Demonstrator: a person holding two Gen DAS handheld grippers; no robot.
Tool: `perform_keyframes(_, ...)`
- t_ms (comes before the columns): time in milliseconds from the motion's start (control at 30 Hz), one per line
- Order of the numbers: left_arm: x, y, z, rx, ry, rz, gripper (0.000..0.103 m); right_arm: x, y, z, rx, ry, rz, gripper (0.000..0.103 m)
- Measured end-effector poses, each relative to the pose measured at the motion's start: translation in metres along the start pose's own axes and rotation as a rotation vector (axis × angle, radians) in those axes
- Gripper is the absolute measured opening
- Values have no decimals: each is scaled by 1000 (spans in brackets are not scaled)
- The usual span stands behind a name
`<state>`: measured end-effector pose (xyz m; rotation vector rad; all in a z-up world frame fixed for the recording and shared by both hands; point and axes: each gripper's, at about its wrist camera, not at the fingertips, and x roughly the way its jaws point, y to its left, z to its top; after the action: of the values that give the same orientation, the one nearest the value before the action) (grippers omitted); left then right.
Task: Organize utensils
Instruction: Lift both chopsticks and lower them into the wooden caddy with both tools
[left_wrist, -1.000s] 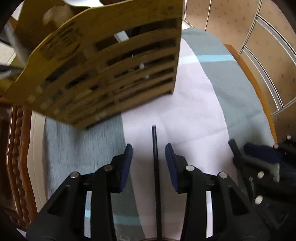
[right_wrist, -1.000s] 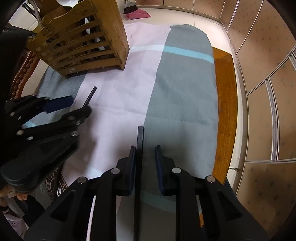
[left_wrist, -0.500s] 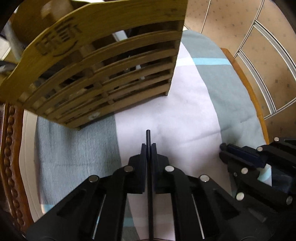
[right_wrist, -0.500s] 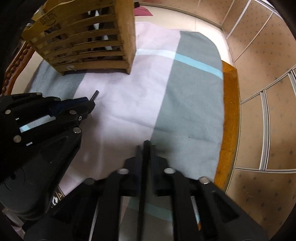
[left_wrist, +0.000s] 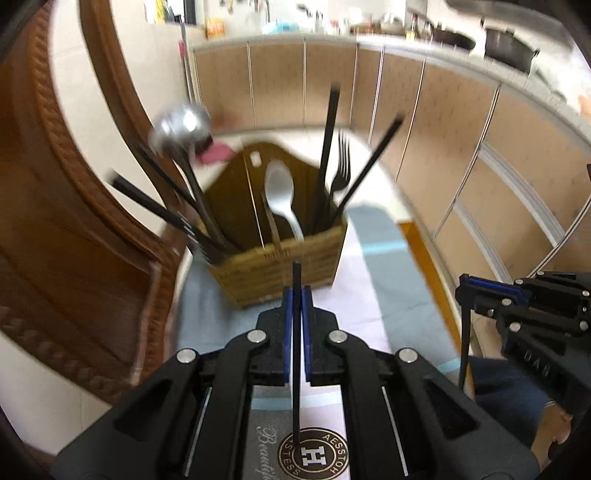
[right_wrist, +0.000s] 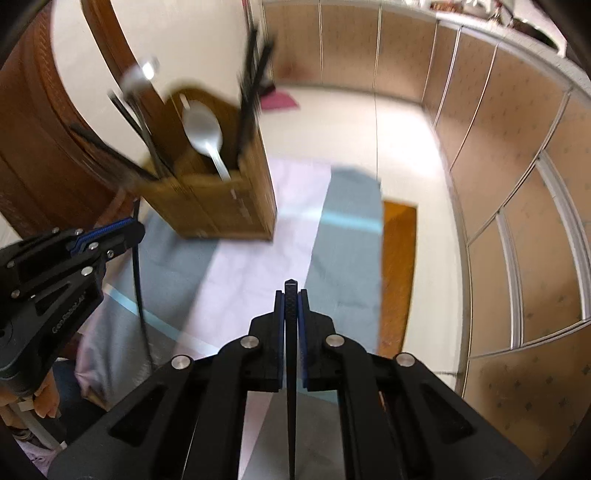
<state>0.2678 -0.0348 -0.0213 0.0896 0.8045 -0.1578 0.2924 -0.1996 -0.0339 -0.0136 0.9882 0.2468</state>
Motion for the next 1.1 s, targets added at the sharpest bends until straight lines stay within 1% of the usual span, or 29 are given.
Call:
perform_keyframes(67, -22, -4, 7, 1, -49, 2, 5, -21, -1, 9, 0, -53, 7, 7)
perform_keyframes(100, -21, -20, 18, 1, -65, 5, 5, -29, 0, 10, -1, -74, 9, 7)
perform_keyframes(200, -48, -10, 21, -10, -126, 1, 5, -60, 6, 13, -7, -148, 11, 7)
perform_keyframes(300, -61, -14, 25, -20, -176, -4, 5, -85, 12, 17, -9, -218, 25, 7)
perform_keyframes(367, -75, -11, 33, -17, -212, 3, 5, -97, 16, 24, -7, -272, 26, 7)
perform_keyframes(467, -91, -8, 43, -15, -241, 4, 5, -109, 19, 37, -4, -318, 22, 7)
perform_keyframes(600, -100, -5, 60, -2, -270, -1, 5, -119, 22, 58, 1, -377, 27, 7)
perform_keyframes(700, -110, -3, 80, 6, -305, 19, 5, -128, 27, 76, 3, -430, 39, 7)
perform_keyframes(833, -116, 4, 108, 0, -351, 18, 5, -137, 30, 101, 13, -492, 33, 7)
perform_keyframes(933, -116, 10, 127, -13, -379, 25, 5, -141, 32, 119, 22, -523, 28, 7)
perform_keyframes(1000, -114, 16, 138, -30, -400, 16, 5, -145, 32, 130, 28, -551, 29, 7)
perform_keyframes(1100, -111, 22, 149, -65, -450, 18, 5, -155, 33, 140, 29, -619, 47, 7)
